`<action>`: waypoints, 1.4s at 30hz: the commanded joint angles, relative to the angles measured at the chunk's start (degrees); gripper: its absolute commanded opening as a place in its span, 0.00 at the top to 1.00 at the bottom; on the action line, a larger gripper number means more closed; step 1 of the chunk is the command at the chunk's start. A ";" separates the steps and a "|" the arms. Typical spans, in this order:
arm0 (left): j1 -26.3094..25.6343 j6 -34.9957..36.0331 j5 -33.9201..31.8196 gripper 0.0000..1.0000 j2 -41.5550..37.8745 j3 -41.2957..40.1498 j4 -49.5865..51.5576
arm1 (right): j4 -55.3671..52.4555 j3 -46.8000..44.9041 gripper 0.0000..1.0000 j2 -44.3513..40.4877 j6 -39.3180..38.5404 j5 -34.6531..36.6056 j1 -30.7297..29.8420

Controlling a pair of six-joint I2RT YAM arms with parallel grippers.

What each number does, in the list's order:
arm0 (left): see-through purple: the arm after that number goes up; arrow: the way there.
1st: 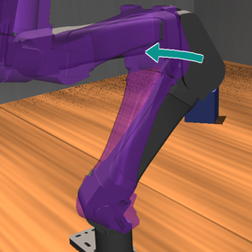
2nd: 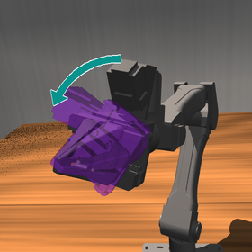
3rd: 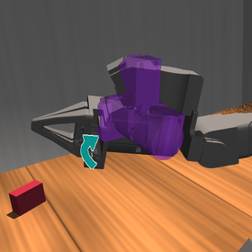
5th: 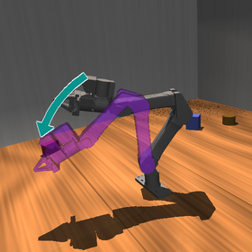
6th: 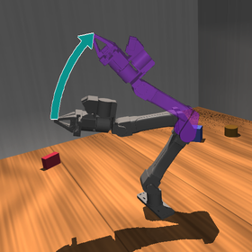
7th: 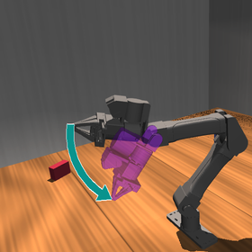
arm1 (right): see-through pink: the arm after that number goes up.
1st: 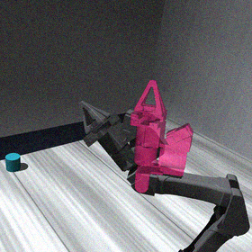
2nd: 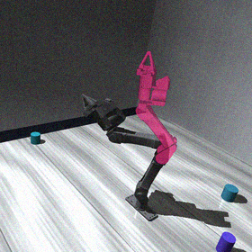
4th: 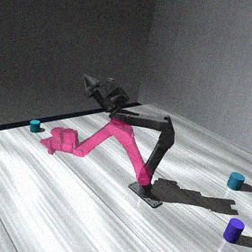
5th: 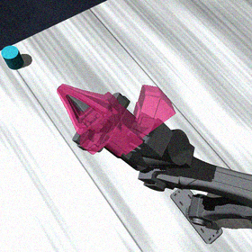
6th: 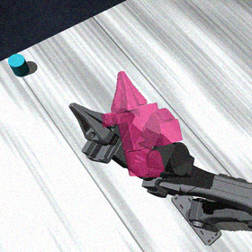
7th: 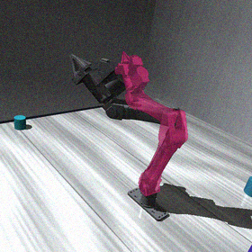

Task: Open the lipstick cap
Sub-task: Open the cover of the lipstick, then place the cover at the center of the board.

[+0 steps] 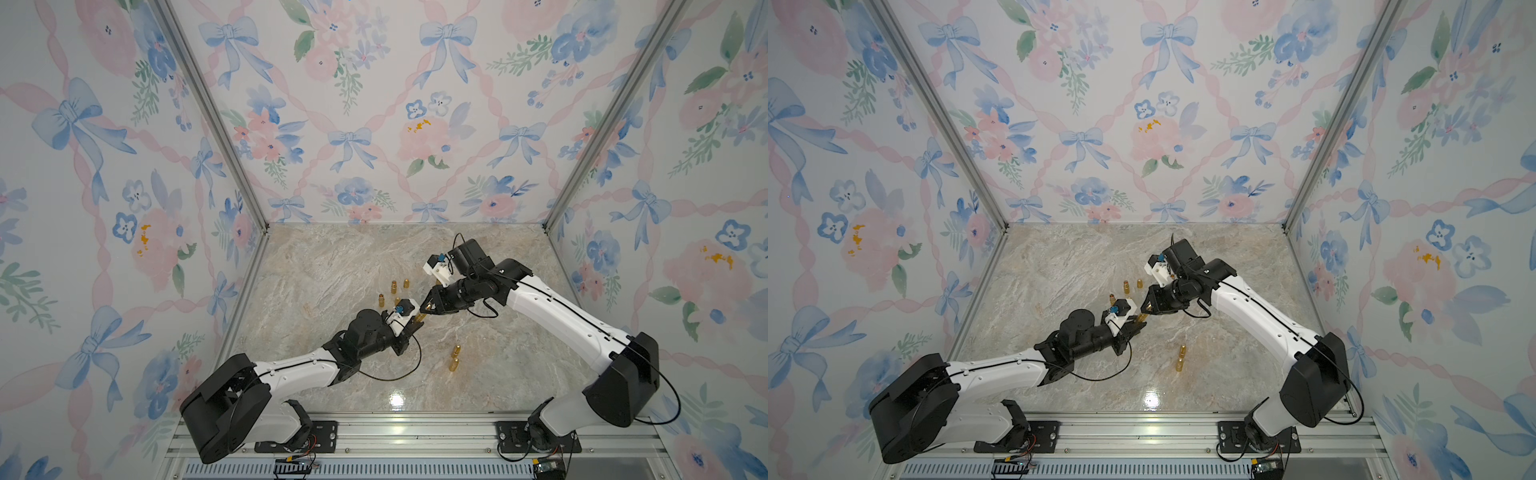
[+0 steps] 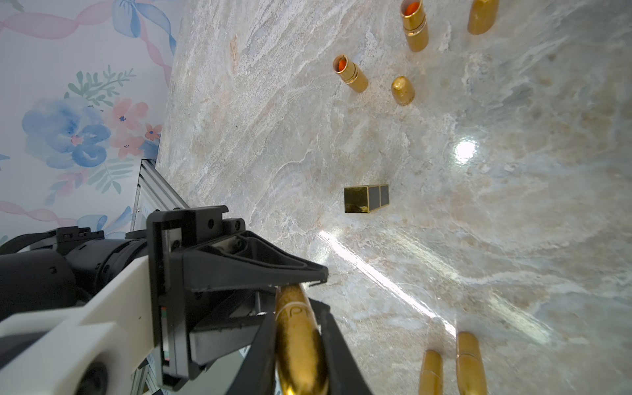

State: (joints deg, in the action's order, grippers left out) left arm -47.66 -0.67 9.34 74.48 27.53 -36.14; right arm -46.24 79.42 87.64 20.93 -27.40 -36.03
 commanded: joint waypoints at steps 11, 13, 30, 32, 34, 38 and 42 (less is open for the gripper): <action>-0.24 -1.39 -4.34 1.00 -2.23 -2.64 -1.90 | -0.58 0.91 0.81 -1.89 0.69 1.67 2.59; -0.24 -1.51 -5.06 1.00 -2.63 -3.22 -1.84 | -0.86 1.46 0.81 -2.36 0.75 1.49 3.03; -0.07 -1.59 -6.26 1.00 -4.41 -4.27 -1.09 | 0.38 0.28 0.80 -6.50 2.87 -2.48 7.70; -0.07 -1.87 -5.95 1.00 -4.85 -4.22 -1.18 | 0.24 -0.26 0.80 -6.86 2.21 -2.05 8.36; -0.07 -1.90 -5.92 1.00 -5.43 -3.82 -1.15 | -0.33 -0.80 0.79 -6.78 1.35 -0.55 9.71; -0.07 -2.04 -7.65 1.00 -5.23 -2.74 -1.16 | -0.04 -2.92 0.79 -5.66 -0.44 7.47 12.19; -0.07 -2.33 -9.69 1.00 -3.70 -0.97 -1.18 | 2.82 -5.80 0.79 -2.49 -0.73 14.46 13.93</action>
State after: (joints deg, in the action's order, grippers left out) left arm -47.97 -1.96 1.65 70.04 24.23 -36.99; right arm -44.86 75.64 82.72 21.52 -20.16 -23.11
